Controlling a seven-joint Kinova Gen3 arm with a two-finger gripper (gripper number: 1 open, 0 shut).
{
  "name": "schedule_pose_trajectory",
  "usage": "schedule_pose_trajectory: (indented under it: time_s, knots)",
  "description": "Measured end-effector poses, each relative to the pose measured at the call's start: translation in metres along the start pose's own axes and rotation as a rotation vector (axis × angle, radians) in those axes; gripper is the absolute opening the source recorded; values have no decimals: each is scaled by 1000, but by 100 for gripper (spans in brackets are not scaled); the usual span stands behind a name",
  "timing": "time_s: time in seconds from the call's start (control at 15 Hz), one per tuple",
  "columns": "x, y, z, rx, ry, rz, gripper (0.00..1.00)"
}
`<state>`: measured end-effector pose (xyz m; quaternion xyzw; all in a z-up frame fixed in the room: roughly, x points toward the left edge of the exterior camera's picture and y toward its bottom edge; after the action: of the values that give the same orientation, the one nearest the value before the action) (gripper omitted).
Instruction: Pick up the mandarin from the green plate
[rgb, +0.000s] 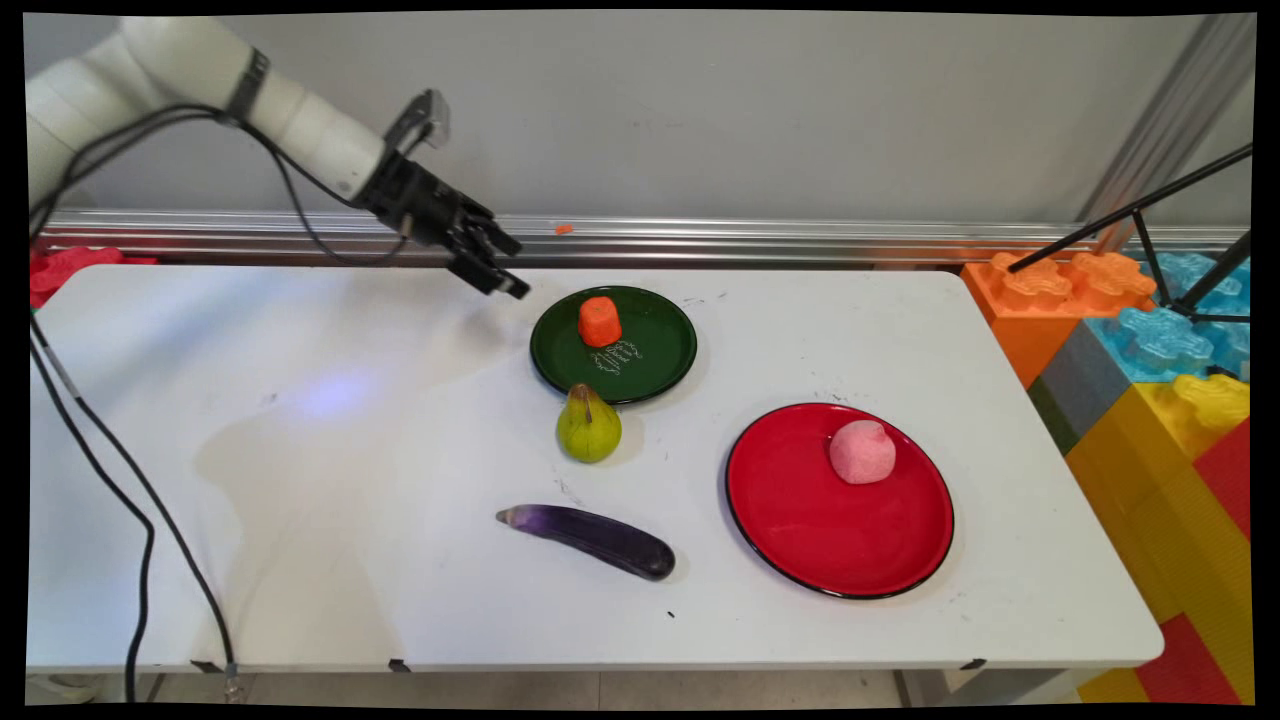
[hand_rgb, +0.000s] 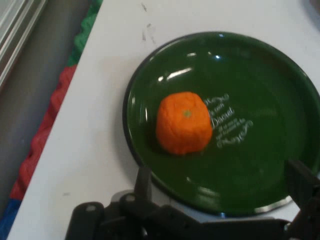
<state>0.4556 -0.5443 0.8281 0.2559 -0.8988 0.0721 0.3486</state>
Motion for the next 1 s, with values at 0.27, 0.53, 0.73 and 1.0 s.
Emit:
schedule_pose_trajectory:
  time_s: [0.27, 0.53, 0.73, 1.0]
  knots:
    - [4, -1, 32, 10, 13, -43, 100]
    - [6, -1, 66, 15, 14, -84, 100]
    - [6, -1, 82, 17, 10, -104, 100]
    - [4, -1, 99, 18, 5, -127, 100]
